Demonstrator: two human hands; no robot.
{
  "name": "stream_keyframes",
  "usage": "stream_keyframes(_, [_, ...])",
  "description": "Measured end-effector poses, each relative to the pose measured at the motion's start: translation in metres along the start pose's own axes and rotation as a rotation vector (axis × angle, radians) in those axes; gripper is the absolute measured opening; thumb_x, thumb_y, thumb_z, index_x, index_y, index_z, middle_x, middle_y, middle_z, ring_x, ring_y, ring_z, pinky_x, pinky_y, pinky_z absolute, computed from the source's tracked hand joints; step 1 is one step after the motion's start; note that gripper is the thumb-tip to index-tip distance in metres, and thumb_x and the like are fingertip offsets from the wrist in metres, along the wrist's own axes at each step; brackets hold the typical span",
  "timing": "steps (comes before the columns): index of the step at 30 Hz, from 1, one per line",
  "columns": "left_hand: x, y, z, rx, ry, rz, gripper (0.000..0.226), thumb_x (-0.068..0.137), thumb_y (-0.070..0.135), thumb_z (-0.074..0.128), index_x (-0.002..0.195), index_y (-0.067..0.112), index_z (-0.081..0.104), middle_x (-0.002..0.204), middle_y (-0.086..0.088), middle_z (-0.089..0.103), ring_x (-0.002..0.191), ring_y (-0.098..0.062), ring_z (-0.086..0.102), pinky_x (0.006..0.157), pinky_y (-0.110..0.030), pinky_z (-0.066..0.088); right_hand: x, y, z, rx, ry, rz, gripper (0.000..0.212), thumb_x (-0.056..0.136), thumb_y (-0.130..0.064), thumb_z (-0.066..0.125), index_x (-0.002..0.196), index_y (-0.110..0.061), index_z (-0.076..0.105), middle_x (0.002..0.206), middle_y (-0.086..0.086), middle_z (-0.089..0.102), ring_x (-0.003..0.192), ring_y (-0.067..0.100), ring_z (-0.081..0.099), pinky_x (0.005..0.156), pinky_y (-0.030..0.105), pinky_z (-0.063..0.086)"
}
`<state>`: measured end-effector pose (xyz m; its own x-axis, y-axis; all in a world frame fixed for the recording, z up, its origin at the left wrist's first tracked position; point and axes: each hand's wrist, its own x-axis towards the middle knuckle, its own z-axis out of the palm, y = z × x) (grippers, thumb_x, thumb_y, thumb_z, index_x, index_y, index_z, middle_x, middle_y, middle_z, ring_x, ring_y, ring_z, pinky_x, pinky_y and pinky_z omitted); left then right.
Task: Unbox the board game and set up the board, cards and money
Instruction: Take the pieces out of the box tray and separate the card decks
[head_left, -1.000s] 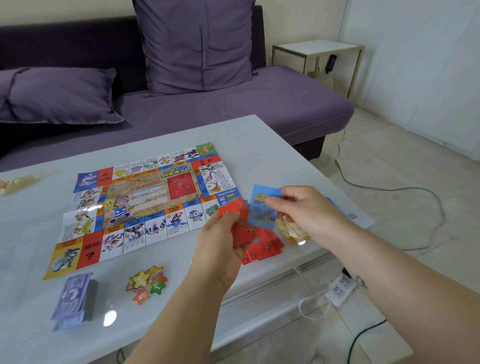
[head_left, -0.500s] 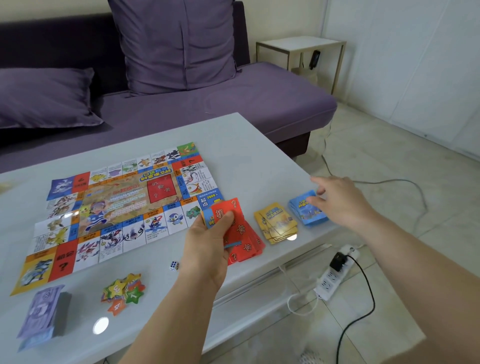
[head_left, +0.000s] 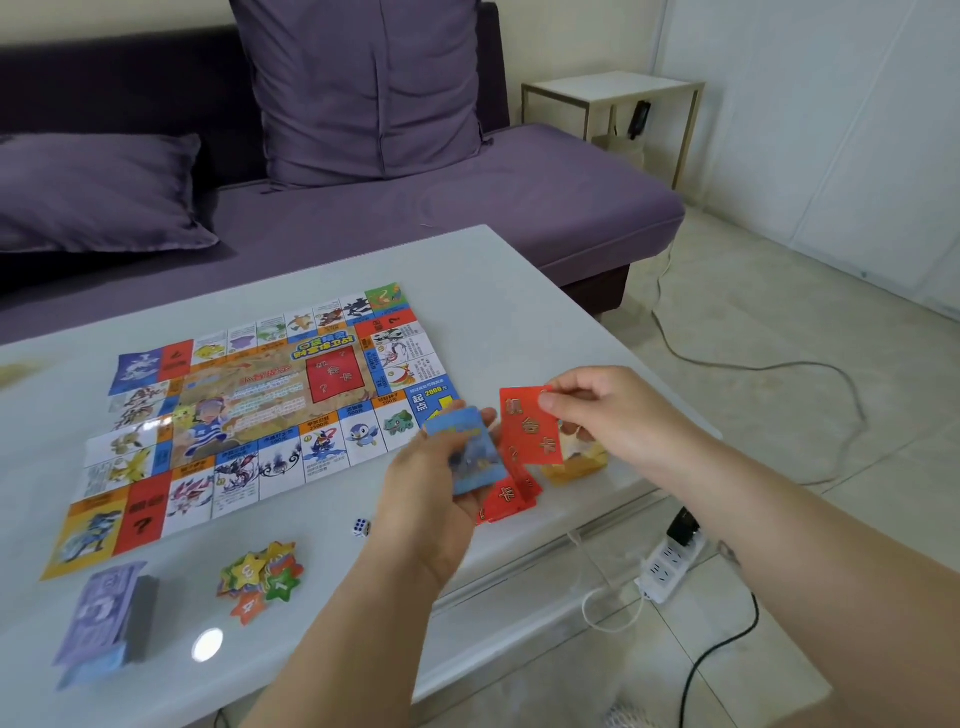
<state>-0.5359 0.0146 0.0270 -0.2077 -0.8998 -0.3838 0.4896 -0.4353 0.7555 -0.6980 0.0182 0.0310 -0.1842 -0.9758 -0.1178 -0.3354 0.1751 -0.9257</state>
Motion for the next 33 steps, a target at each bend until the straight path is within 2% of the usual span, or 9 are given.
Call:
stream_keyframes(3, [0.005,0.020,-0.013,-0.008,0.052,0.100,0.022,0.097,-0.004,0.037,0.093,0.008,0.056,0.090,-0.010,0.067,0.083,-0.018,0.066,0.064,-0.026,0.057,0.004,0.003,0.009,-0.143,-0.012,-0.046,0.011,0.090,-0.021,0.062,0.100,-0.021,0.067,0.083,-0.001,0.067,0.070,0.008,0.060,0.057,0.014,0.043])
stream_keyframes(8, [0.006,0.025,-0.023,0.073,0.104,0.141,0.016,0.094,-0.002,0.047,0.090,0.010,0.058,0.068,-0.002,0.070,0.056,-0.011,0.067,0.054,-0.025,0.057,0.003,0.008,0.037,-0.451,0.064,-0.174,0.033,0.090,-0.036,0.061,0.119,-0.021,0.063,0.103,-0.007,0.062,0.088,0.006,0.054,0.076,0.020,0.043])
stream_keyframes(12, [0.000,0.010,-0.017,0.124,0.019,0.130,0.017,0.091,-0.006,0.050,0.093,0.008,0.059,0.063,-0.004,0.066,0.050,-0.012,0.064,0.050,-0.025,0.055,-0.003,-0.011,0.037,-0.152,0.023,-0.107,0.022,0.082,-0.046,0.065,0.084,-0.024,0.066,0.085,-0.013,0.065,0.071,-0.004,0.054,0.065,0.014,0.039])
stream_keyframes(15, [-0.003,0.002,-0.012,0.141,-0.036,0.125,0.019,0.090,-0.006,0.049,0.099,0.007,0.060,0.069,-0.009,0.068,0.056,-0.017,0.066,0.051,-0.027,0.056,-0.010,-0.013,0.039,-0.128,-0.077,-0.065,0.020,0.080,-0.039,0.072,0.068,-0.024,0.064,0.058,-0.015,0.061,0.051,-0.006,0.051,0.051,0.008,0.036])
stream_keyframes(21, [-0.002,0.002,-0.011,0.063,-0.148,0.017,0.033,0.096,-0.006,0.035,0.121,0.002,0.054,0.098,-0.012,0.073,0.081,-0.019,0.071,0.059,-0.032,0.058,0.002,-0.006,-0.002,-0.024,0.037,0.012,0.016,0.090,-0.015,0.061,0.077,-0.009,0.066,0.064,0.000,0.061,0.055,0.005,0.054,0.052,0.018,0.041])
stream_keyframes(24, [-0.003,-0.003,-0.007,0.128,-0.172,0.020,0.031,0.096,-0.004,0.037,0.121,0.001,0.054,0.100,-0.009,0.072,0.084,-0.017,0.070,0.070,-0.047,0.058,0.012,0.010,-0.035,-0.252,0.180,0.011,0.026,0.095,-0.013,0.051,0.100,0.011,0.059,0.081,0.025,0.061,0.076,0.033,0.059,0.063,0.028,0.041])
stream_keyframes(27, [-0.002,-0.007,-0.001,0.162,-0.153,0.011,0.025,0.096,-0.003,0.041,0.111,0.006,0.059,0.084,-0.005,0.073,0.069,-0.016,0.069,0.066,-0.044,0.057,0.015,0.029,-0.051,-0.473,0.255,0.080,0.021,0.095,-0.011,0.048,0.088,0.001,0.063,0.069,0.012,0.055,0.075,0.036,0.055,0.061,0.028,0.039])
stream_keyframes(31, [0.000,-0.014,0.004,0.177,-0.082,0.000,0.022,0.092,-0.003,0.049,0.104,0.013,0.058,0.078,-0.009,0.068,0.070,-0.025,0.063,0.070,-0.046,0.055,0.013,0.039,-0.051,-0.841,0.342,0.124,0.038,0.092,-0.033,0.056,0.122,-0.010,0.060,0.117,0.009,0.060,0.113,0.034,0.047,0.091,0.038,0.041])
stream_keyframes(33, [0.000,-0.016,0.006,0.184,-0.079,0.006,0.024,0.090,-0.003,0.052,0.102,0.017,0.057,0.083,-0.010,0.068,0.073,-0.029,0.062,0.078,-0.050,0.052,0.008,0.025,-0.042,-0.720,0.386,-0.015,0.041,0.089,-0.039,0.060,0.124,-0.018,0.061,0.121,0.006,0.058,0.114,0.025,0.047,0.088,0.028,0.039])
